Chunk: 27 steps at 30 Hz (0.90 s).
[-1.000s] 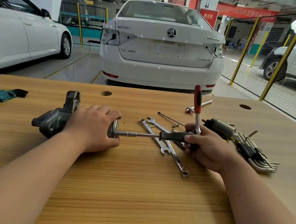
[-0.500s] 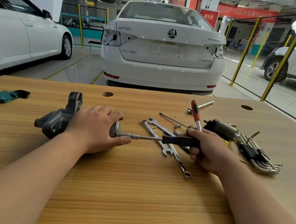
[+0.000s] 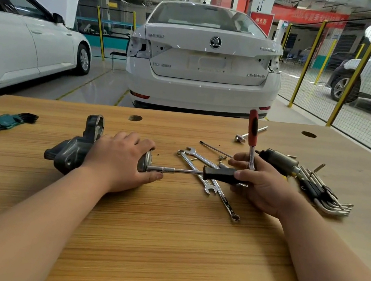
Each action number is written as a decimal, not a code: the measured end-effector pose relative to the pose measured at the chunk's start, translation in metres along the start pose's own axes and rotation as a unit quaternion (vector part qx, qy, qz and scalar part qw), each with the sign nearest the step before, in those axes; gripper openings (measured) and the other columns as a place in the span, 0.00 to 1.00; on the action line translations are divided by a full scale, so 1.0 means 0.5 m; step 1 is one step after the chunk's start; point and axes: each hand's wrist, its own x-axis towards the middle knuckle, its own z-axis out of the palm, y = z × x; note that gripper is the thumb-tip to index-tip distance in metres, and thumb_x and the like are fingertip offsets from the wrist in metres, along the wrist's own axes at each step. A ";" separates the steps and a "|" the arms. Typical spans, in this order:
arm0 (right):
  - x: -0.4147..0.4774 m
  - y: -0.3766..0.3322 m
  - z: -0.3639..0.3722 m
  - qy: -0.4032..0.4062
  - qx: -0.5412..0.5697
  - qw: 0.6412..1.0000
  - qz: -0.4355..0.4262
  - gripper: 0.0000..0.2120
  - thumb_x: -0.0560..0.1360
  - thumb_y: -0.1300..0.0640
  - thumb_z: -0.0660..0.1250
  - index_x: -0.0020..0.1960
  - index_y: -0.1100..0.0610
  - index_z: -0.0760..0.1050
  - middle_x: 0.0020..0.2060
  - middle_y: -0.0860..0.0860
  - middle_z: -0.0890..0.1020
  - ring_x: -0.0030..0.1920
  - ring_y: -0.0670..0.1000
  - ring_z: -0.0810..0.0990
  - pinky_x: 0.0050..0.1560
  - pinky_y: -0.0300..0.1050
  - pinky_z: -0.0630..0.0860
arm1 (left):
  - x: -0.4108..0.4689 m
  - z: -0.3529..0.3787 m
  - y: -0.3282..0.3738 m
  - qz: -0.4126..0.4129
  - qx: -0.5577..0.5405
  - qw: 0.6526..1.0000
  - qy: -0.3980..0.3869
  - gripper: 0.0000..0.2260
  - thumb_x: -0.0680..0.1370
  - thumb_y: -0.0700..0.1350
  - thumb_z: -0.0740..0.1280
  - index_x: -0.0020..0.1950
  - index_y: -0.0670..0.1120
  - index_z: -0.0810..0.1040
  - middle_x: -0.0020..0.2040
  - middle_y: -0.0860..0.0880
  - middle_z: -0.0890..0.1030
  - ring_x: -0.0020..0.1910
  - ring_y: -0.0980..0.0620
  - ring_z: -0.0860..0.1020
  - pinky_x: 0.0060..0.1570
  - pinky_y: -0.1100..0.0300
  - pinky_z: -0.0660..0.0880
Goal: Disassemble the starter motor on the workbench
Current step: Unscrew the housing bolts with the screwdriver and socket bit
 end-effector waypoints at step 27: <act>0.003 0.000 0.016 0.064 0.047 0.996 0.040 0.07 0.79 0.59 0.63 0.57 0.58 0.75 0.46 0.58 0.86 0.45 0.55 0.86 0.35 0.45 0.81 | 0.002 0.001 -0.001 -0.004 -0.008 1.000 0.005 0.41 0.64 0.79 0.36 0.68 0.61 0.63 0.62 0.55 0.73 0.60 0.52 0.71 0.49 0.55 0.67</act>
